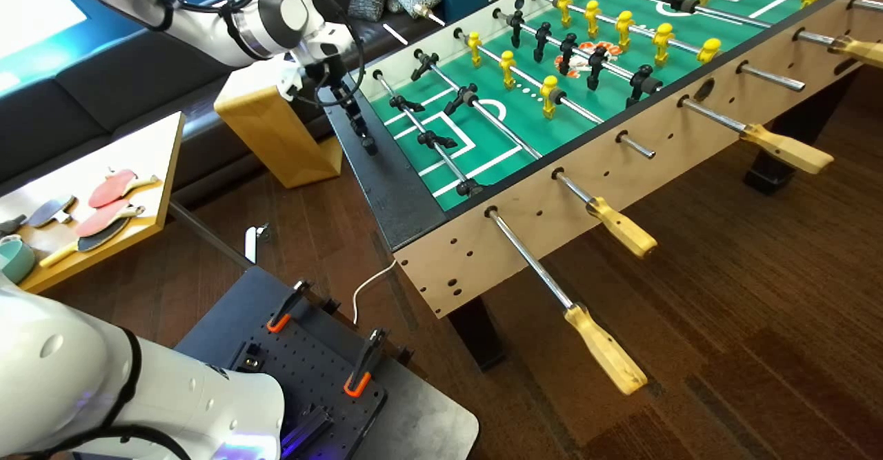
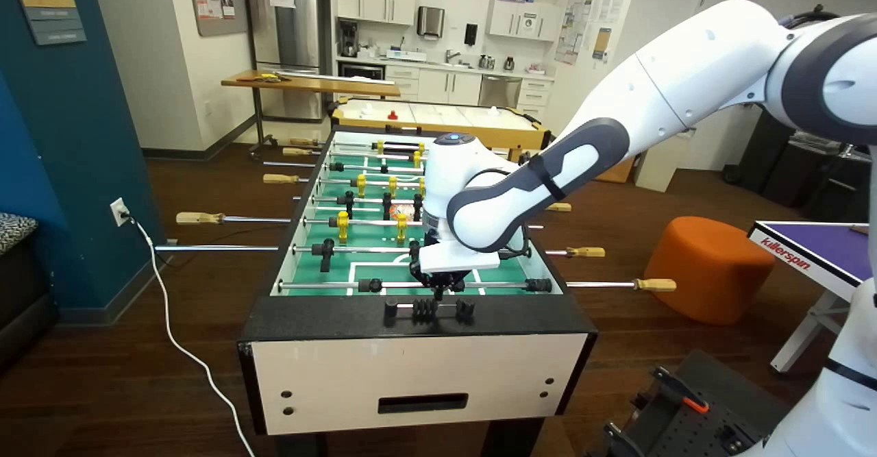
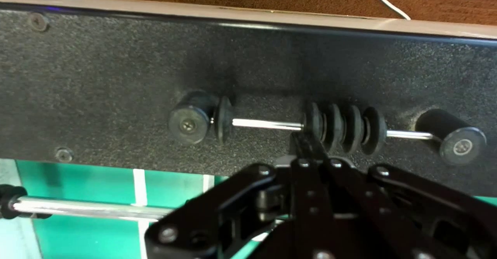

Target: Move the black discs on the football table to the left

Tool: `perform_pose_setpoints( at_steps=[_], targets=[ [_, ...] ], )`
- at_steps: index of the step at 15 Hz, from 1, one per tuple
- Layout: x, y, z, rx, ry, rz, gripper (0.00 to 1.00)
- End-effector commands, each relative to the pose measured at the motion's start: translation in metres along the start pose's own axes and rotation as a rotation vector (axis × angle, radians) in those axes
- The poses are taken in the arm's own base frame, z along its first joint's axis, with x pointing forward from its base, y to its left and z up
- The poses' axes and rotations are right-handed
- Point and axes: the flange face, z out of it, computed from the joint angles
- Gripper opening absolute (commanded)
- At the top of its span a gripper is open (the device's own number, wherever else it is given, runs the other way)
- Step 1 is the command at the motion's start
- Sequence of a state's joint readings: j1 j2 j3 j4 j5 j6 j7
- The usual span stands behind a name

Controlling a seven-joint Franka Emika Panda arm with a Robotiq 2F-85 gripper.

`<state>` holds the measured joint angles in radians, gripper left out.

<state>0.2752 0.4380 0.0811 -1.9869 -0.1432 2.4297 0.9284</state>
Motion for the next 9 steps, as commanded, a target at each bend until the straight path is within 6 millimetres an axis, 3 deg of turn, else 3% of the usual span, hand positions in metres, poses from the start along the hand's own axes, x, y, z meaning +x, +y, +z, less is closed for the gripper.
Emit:
perform_pose_setpoints(
  at_steps=[1,6,9],
  targets=[
    [0.006,-0.021,0.005,-0.016,-0.021,-0.039,0.00],
    [0.010,-0.044,0.004,-0.012,-0.013,-0.060,0.00],
    [0.008,-0.044,-0.010,-0.035,0.008,-0.048,0.00]
  ],
)
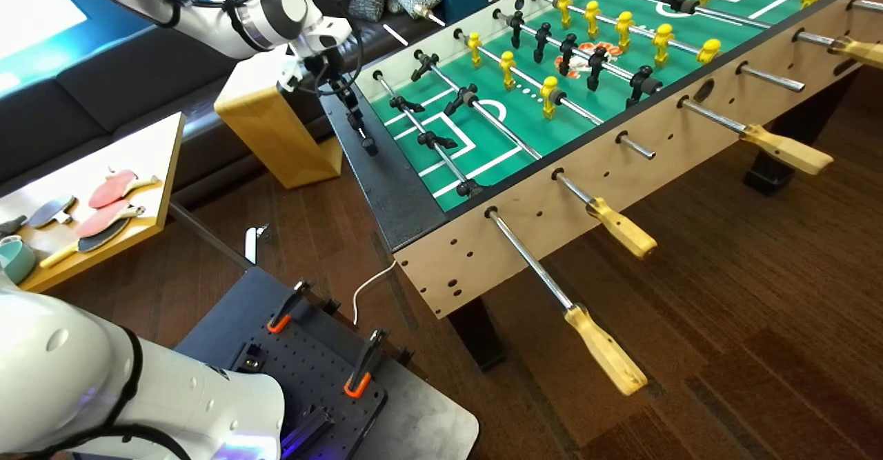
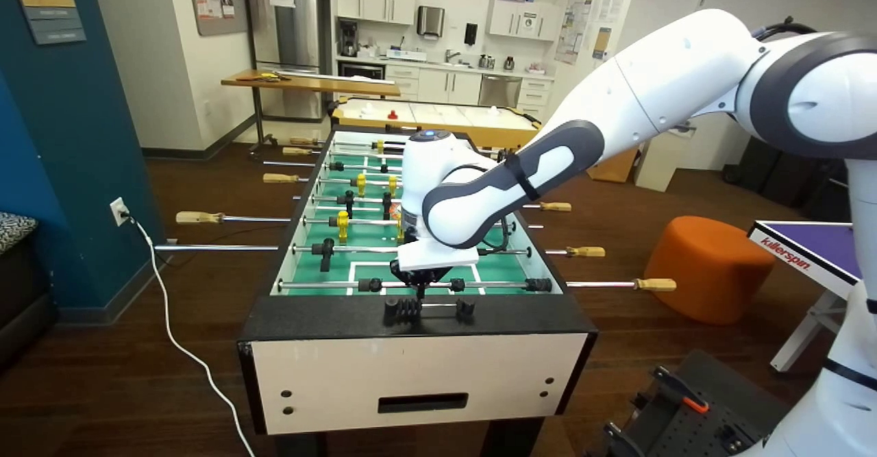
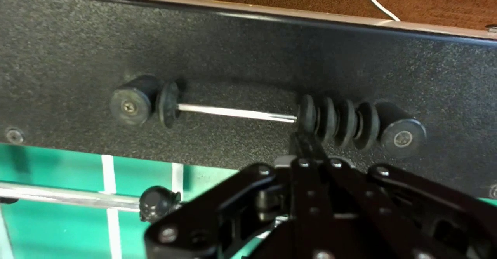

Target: Move the black discs on the football table to the left

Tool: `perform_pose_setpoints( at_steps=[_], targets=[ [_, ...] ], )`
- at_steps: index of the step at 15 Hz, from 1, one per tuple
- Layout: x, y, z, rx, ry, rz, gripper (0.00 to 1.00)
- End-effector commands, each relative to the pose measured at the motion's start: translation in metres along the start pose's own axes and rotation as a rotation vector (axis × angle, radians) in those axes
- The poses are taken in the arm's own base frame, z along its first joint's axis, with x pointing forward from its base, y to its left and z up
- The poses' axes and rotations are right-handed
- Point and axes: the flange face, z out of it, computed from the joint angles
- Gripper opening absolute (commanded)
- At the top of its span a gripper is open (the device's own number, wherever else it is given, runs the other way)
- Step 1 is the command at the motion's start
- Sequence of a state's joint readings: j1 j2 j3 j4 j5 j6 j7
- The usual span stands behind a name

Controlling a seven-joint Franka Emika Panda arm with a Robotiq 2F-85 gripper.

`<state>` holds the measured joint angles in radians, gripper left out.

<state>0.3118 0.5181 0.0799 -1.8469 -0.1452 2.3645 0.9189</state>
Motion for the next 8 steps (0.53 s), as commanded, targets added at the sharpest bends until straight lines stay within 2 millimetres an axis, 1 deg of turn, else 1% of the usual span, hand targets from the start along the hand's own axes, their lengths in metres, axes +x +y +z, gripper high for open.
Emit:
perform_pose_setpoints(
  at_steps=[1,5,8],
  targets=[
    [-0.003,-0.005,-0.020,-0.039,0.017,-0.008,0.00],
    [-0.022,0.007,-0.062,-0.071,0.028,-0.049,0.00],
    [-0.029,0.016,-0.088,-0.104,0.017,-0.054,0.00]
  ],
)
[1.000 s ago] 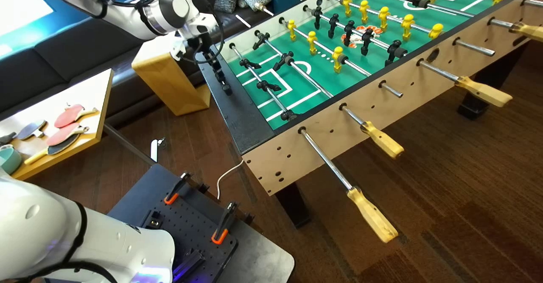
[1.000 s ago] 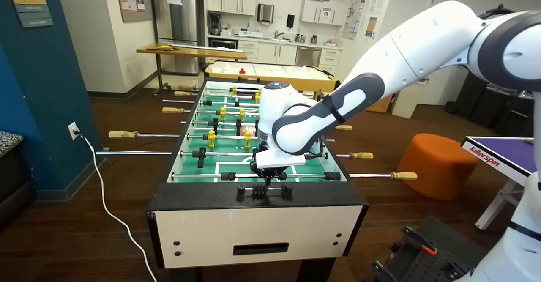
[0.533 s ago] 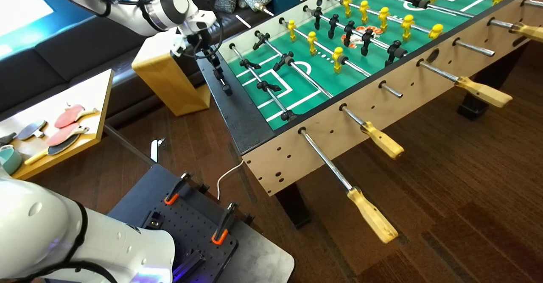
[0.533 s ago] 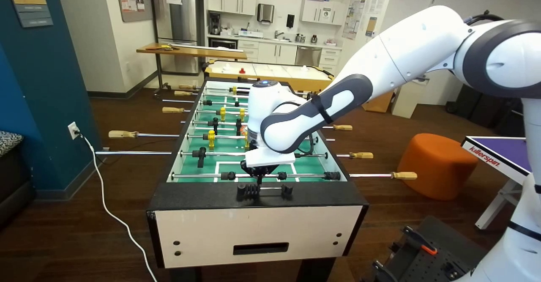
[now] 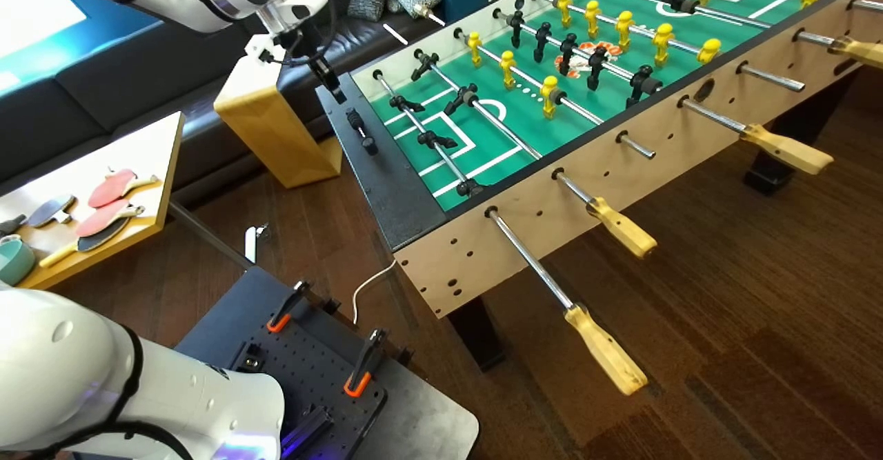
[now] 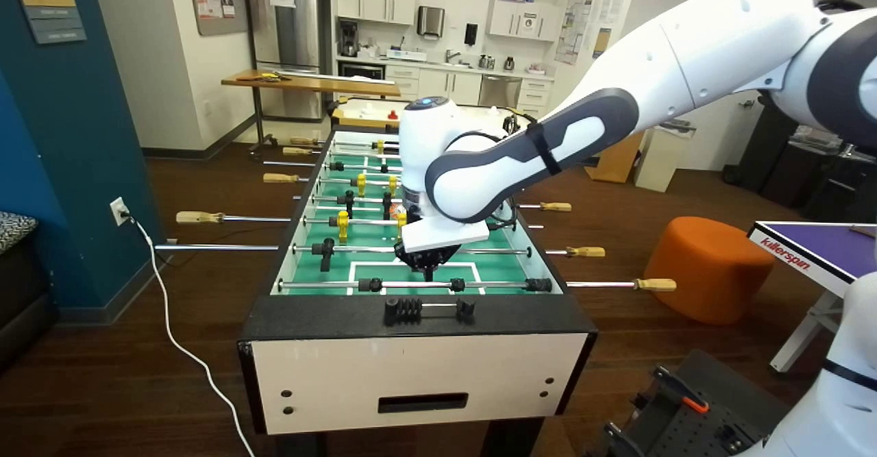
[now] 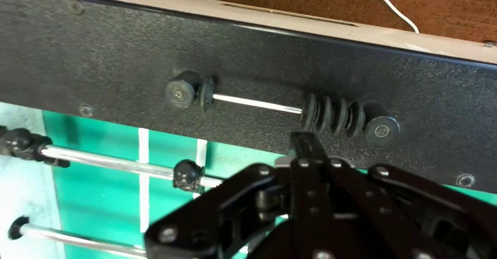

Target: Move the black discs on the football table to the left

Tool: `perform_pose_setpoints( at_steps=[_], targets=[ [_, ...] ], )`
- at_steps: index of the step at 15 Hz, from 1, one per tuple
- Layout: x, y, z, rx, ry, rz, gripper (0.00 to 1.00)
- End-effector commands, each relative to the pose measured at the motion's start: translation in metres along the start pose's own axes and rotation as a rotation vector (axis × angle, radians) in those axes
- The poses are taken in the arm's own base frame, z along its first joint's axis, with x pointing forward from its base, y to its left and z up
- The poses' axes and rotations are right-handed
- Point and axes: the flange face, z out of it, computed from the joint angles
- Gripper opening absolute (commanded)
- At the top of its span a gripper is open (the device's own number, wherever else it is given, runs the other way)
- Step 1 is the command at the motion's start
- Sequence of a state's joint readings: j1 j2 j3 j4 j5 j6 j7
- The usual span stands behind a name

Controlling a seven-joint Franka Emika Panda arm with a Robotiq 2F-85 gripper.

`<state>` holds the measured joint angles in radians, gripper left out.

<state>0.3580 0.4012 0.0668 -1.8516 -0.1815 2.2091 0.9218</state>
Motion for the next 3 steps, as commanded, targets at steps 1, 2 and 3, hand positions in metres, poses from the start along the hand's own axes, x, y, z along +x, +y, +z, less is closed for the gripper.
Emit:
perform_pose_setpoints(
  at_steps=[1,2,3],
  targets=[
    [-0.0140,0.0210,-0.0339,-0.042,-0.003,-0.012,0.00],
    [-0.0155,0.0230,-0.0391,-0.043,-0.003,-0.015,0.00],
    [-0.0170,0.0249,-0.0434,-0.046,0.000,-0.014,0.00]
  ],
)
